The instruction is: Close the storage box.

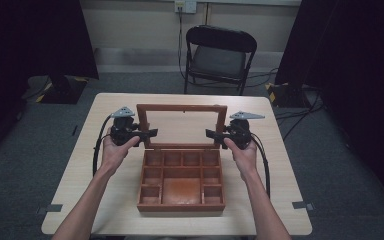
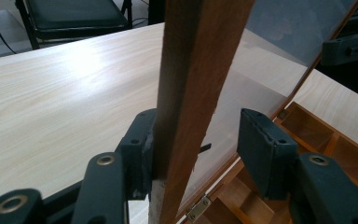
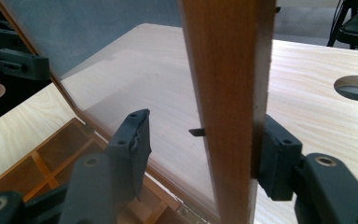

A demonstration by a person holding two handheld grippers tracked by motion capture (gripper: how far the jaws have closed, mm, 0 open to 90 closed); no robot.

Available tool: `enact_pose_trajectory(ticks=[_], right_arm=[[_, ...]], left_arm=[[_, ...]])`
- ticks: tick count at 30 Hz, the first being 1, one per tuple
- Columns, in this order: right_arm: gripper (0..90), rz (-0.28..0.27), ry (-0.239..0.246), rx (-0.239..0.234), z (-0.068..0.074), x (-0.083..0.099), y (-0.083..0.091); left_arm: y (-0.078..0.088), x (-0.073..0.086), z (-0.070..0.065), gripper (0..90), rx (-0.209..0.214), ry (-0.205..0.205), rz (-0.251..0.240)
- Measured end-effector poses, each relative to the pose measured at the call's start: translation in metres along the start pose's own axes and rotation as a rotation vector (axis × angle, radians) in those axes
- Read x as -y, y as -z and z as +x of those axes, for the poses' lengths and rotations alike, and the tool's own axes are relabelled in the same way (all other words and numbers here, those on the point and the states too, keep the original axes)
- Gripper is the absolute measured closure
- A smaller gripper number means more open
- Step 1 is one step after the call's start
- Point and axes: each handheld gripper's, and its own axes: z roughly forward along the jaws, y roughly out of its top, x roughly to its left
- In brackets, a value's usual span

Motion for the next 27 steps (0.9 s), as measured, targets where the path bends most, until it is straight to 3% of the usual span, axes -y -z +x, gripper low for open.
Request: enact_pose_trajectory(ticks=[7,27], right_arm=[[42.1,-0.011,-0.003,-0.006,0.004,0.005,0.005],[43.0,-0.017,-0.01,0.02,0.012,0.012,0.019]], left_arm=[[0.003,0.004,-0.007,46.1,-0.017,0.002,-0.017],[0.015,0.009,-0.015,42.6,-0.002,0.004,-0.038]])
